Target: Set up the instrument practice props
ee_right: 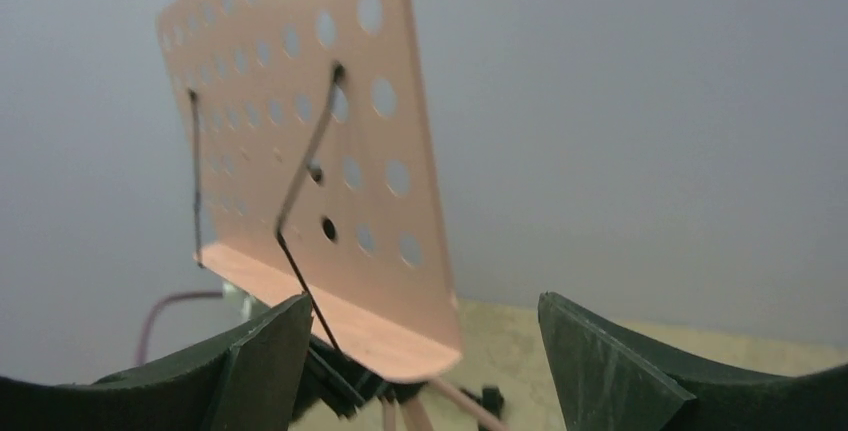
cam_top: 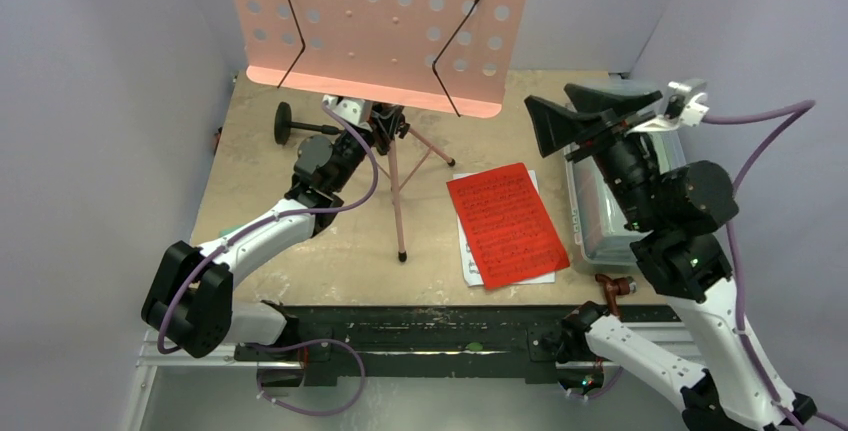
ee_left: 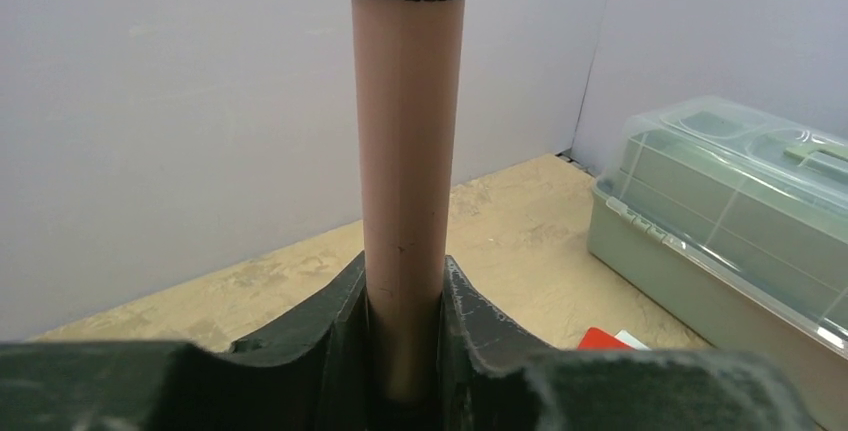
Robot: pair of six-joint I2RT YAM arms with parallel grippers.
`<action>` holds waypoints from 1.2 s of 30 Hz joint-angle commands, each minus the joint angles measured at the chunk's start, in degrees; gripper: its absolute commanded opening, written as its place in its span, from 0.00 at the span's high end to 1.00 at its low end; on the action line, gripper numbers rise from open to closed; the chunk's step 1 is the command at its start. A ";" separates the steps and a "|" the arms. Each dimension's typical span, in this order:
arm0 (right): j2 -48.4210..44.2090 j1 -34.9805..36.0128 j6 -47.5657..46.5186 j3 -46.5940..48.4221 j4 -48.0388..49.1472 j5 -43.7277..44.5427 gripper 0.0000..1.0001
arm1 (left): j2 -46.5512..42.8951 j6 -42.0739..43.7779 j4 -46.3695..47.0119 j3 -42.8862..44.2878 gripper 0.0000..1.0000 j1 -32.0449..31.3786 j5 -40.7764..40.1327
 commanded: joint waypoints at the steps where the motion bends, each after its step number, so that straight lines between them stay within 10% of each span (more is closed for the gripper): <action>1: -3.38 -0.16 2.96 -12.97 -1.10 8.58 0.13 | 0.60 -7.66 -3.22 1.82 0.71 -0.58 0.82; 11: -5.14 -0.23 10.74 -34.49 4.96 6.78 0.12 | -2.07 -12.14 -4.51 1.50 0.24 -0.88 -2.02; 36: 35.58 28.25 3.77 -36.65 41.32 11.48 0.09 | -24.44 -15.28 -42.93 -4.17 0.11 -3.45 -16.62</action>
